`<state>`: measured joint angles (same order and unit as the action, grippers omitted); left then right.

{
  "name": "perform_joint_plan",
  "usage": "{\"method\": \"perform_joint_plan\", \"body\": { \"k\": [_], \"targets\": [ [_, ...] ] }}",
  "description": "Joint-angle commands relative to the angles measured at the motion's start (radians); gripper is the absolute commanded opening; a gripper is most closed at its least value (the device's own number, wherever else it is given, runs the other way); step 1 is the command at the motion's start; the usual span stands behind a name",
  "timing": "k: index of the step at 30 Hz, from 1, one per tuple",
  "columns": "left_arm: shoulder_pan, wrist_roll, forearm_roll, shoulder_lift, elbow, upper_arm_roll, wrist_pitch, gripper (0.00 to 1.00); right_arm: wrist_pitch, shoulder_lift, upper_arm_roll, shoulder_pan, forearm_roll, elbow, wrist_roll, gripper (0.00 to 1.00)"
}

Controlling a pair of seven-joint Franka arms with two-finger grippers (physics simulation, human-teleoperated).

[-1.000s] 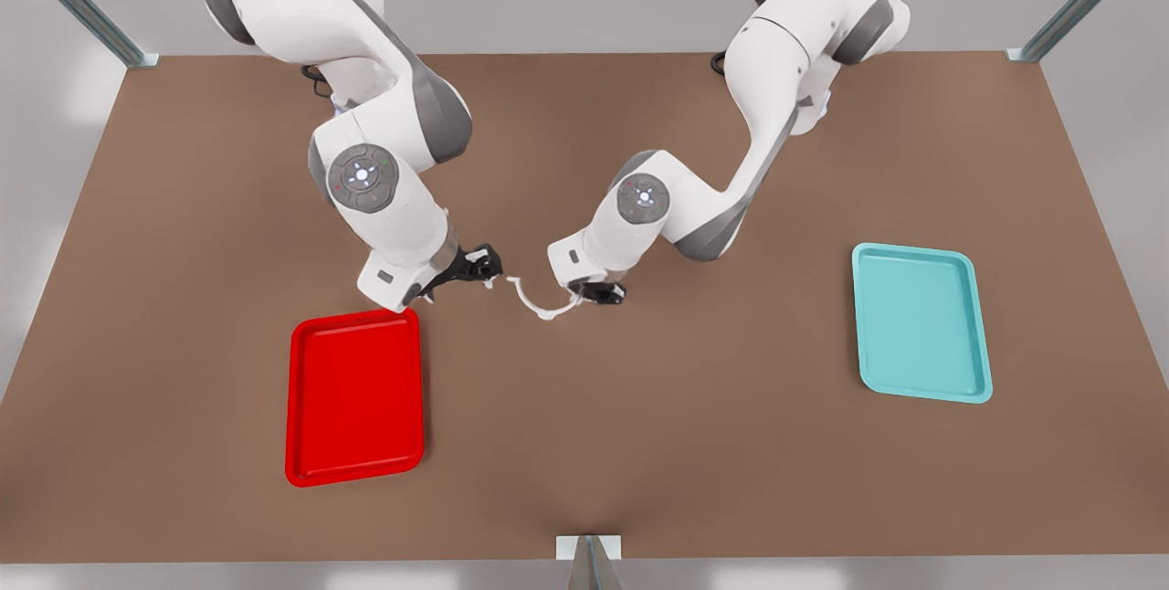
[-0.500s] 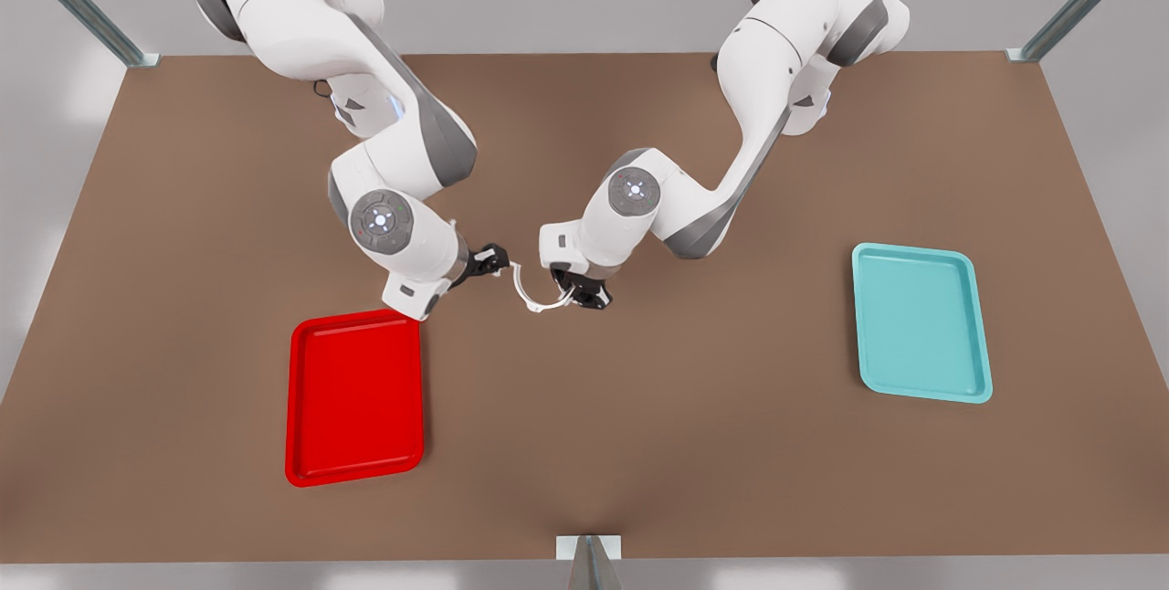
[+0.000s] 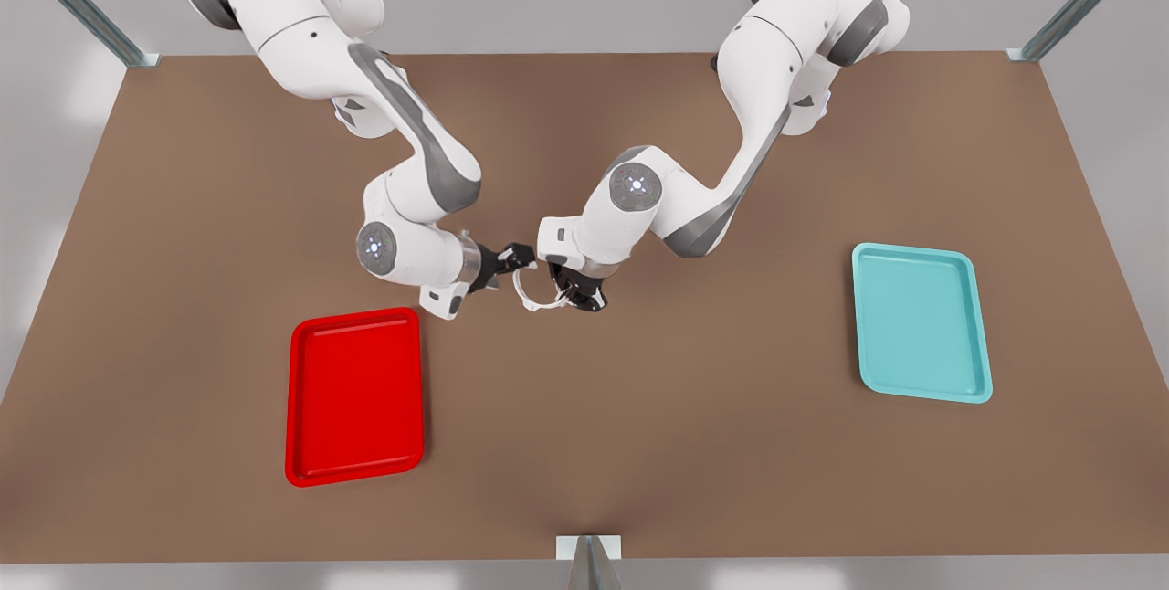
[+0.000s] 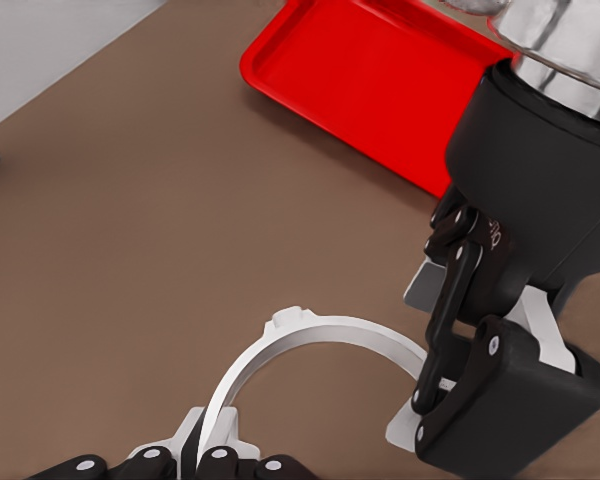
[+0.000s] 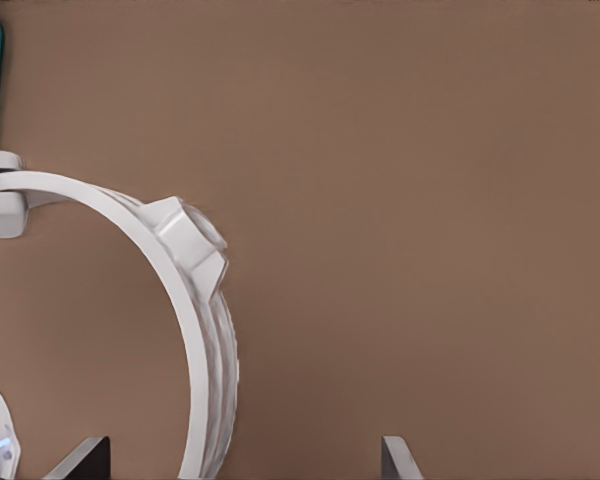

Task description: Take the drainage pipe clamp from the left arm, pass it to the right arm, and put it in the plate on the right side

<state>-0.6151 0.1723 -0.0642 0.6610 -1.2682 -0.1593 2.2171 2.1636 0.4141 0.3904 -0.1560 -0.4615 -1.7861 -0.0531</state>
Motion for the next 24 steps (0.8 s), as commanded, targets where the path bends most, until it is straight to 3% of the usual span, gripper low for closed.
{"method": "perform_joint_plan", "body": {
  "k": [1,5,6,7,8,12,14,20,24],
  "targets": [
    [0.0,0.096,-0.006,-0.001,0.001,0.0,0.0,0.21,0.12,0.011,0.001,0.001,-0.016,-0.012,-0.162,1.0],
    [-0.005,0.089,-0.006,-0.001,0.001,0.0,0.0,0.21,0.147,0.018,0.001,-0.02,-0.016,-0.012,-0.146,1.0],
    [-0.005,0.089,-0.006,-0.001,0.001,0.0,0.0,0.21,0.165,0.023,0.001,-0.033,-0.016,-0.009,-0.134,0.91],
    [-0.005,0.089,-0.006,-0.001,0.003,0.001,0.0,0.21,0.174,0.025,0.001,-0.037,-0.016,-0.006,-0.131,0.52],
    [-0.005,0.089,-0.006,-0.001,0.003,0.001,0.0,0.21,0.193,0.025,0.001,-0.037,-0.016,-0.006,-0.132,0.21],
    [-0.014,0.079,-0.006,-0.001,0.001,0.003,0.0,0.21,0.194,0.025,0.001,-0.037,-0.016,-0.004,-0.131,0.21],
    [-0.015,0.066,-0.008,0.0,0.007,0.003,0.024,1.0,0.193,0.025,0.001,-0.037,-0.016,-0.006,-0.125,0.21],
    [0.005,0.058,-0.013,-0.003,0.012,-0.003,0.016,1.0,0.179,0.009,0.001,-0.007,-0.011,-0.01,-0.125,0.21],
    [0.126,0.101,-0.052,-0.052,0.081,-0.012,-0.201,1.0,0.17,-0.006,0.001,0.072,0.018,-0.059,-0.151,0.21]
  ]
}}
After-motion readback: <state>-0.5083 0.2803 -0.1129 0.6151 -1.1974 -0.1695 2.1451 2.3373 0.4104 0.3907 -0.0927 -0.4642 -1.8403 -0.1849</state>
